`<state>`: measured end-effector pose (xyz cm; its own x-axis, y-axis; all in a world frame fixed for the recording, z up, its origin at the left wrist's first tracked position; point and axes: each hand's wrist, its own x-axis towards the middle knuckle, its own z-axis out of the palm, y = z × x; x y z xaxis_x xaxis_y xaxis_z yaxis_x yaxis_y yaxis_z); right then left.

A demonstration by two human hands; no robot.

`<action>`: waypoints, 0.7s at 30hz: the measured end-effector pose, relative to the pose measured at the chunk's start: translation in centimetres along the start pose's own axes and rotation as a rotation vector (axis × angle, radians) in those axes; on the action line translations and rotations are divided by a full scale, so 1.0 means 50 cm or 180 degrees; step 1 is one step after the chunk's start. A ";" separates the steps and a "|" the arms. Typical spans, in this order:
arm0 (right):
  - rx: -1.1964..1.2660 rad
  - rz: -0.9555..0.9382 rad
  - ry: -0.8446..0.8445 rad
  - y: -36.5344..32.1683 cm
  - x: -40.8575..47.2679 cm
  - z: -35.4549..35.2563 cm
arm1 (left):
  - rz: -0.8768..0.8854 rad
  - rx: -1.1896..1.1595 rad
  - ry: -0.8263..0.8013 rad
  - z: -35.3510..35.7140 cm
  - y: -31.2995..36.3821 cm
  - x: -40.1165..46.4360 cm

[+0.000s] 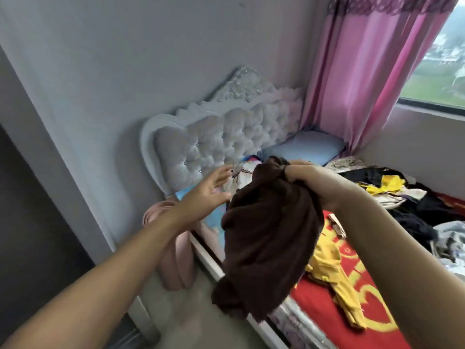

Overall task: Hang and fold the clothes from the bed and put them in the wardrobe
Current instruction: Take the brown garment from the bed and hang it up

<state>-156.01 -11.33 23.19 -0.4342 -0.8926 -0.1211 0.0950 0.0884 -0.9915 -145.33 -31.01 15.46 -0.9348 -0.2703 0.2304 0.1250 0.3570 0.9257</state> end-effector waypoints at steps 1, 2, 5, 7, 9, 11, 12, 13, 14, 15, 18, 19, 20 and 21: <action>-0.0306 -0.0048 -0.0205 -0.010 -0.018 0.004 | 0.0157 0.0264 -0.0257 0.017 0.013 -0.002; -0.0561 -0.0090 -0.0367 -0.016 -0.037 0.004 | 0.0207 0.0623 -0.0579 0.035 0.027 -0.002; -0.0811 -0.0290 -0.0431 -0.017 -0.079 -0.027 | -0.0104 0.1321 -0.1552 0.082 0.040 -0.008; -0.0538 -0.0484 -0.0206 -0.004 -0.098 -0.057 | -0.0502 0.0819 -0.1716 0.111 0.035 -0.036; -0.0310 -0.0608 0.0042 0.021 -0.107 -0.083 | -0.0828 0.0115 -0.1386 0.123 0.019 -0.074; -0.0114 -0.0582 0.0296 0.055 -0.108 -0.098 | -0.0985 -0.0240 -0.0923 0.110 0.018 -0.108; 0.0002 -0.0521 0.0453 0.074 -0.105 -0.104 | -0.0965 -0.0266 -0.0715 0.098 0.024 -0.122; 0.0104 -0.0441 0.0648 0.090 -0.098 -0.109 | -0.0902 -0.0224 -0.0523 0.083 0.033 -0.134; 0.0159 -0.0360 0.0853 0.104 -0.090 -0.114 | -0.0829 -0.0189 -0.0349 0.069 0.050 -0.145; 0.0146 -0.0298 0.1043 0.116 -0.081 -0.115 | -0.0771 -0.0210 -0.0248 0.057 0.068 -0.155; -0.0454 -0.0262 0.1386 0.142 -0.049 -0.086 | -0.0822 -0.0417 -0.0021 0.049 0.118 -0.181; -0.0799 -0.0280 0.1391 0.145 -0.039 -0.064 | -0.0851 -0.0484 0.0070 0.050 0.123 -0.186; -0.1053 -0.0308 0.1286 0.143 -0.033 -0.037 | -0.0901 -0.0590 0.0216 0.054 0.132 -0.195; -0.1207 -0.0335 0.1069 0.139 -0.031 -0.008 | -0.0935 -0.0740 0.0375 0.054 0.133 -0.201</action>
<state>-155.05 -9.16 16.49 -0.6936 -0.7196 0.0337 -0.2690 0.2152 -0.9388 -135.99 -23.50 18.48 -0.8990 -0.4365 -0.0342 -0.0577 0.0408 0.9975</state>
